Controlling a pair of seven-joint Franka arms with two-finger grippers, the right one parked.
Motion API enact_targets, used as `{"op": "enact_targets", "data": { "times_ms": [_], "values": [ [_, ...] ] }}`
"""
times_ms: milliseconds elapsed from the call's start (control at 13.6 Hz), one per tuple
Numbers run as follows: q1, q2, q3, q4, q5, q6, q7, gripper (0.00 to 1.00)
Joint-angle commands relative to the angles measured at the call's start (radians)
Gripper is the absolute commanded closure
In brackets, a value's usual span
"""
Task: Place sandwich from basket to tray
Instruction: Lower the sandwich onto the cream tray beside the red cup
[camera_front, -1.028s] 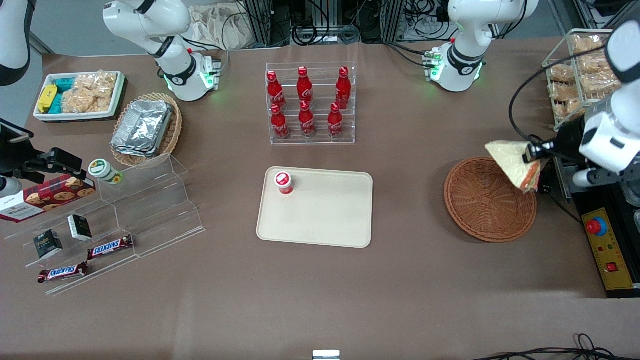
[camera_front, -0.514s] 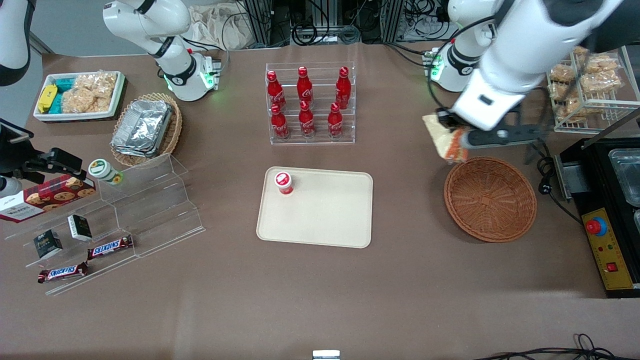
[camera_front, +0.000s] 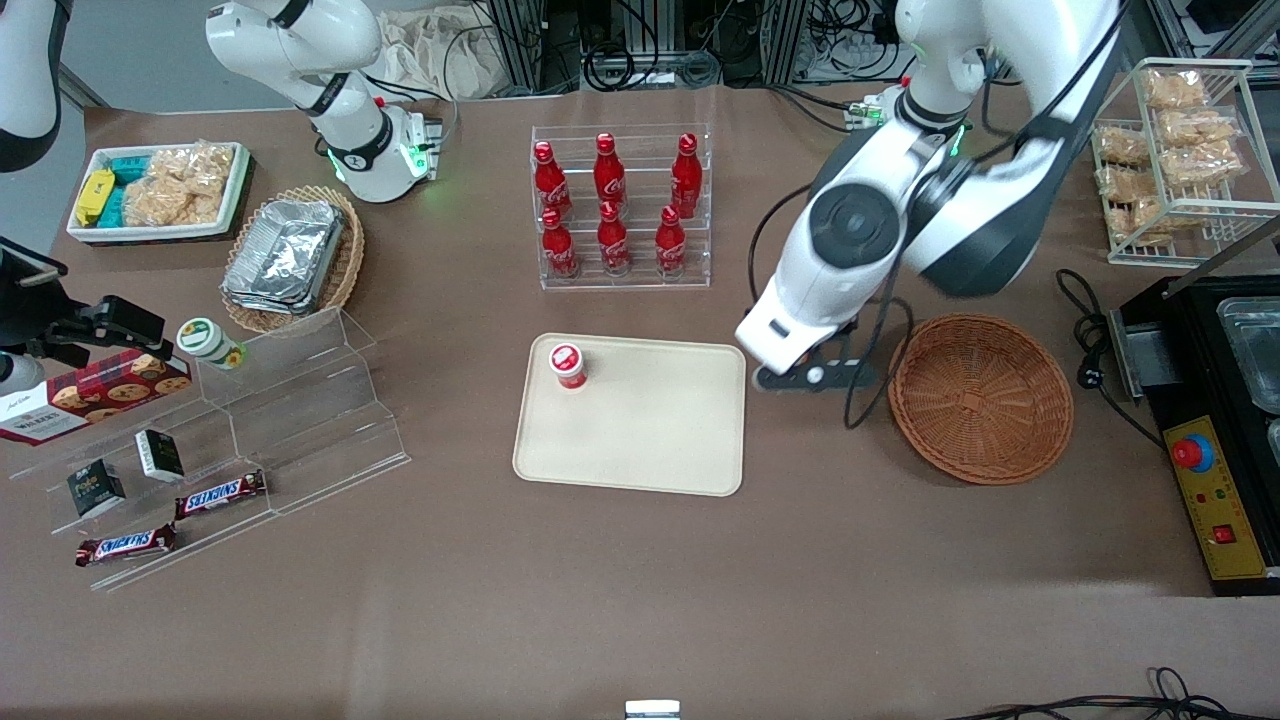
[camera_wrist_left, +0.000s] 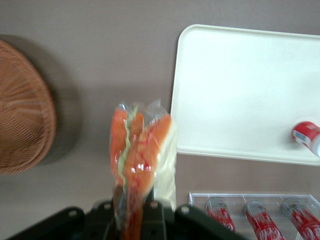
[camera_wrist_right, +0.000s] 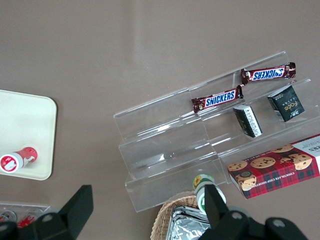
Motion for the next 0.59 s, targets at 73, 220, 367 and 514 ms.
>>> {"op": "enact_targets", "data": {
  "times_ms": [73,220,367,514],
  "values": [
    [-0.070,0.200,-0.009,0.081,0.150,0.103,-0.106,0.83],
    [-0.097,0.274,-0.008,0.099,0.213,0.149,-0.134,0.83],
    [-0.112,0.340,-0.008,0.122,0.280,0.171,-0.166,0.83],
    [-0.146,0.402,0.000,0.165,0.320,0.180,-0.176,0.81]
  ]
}}
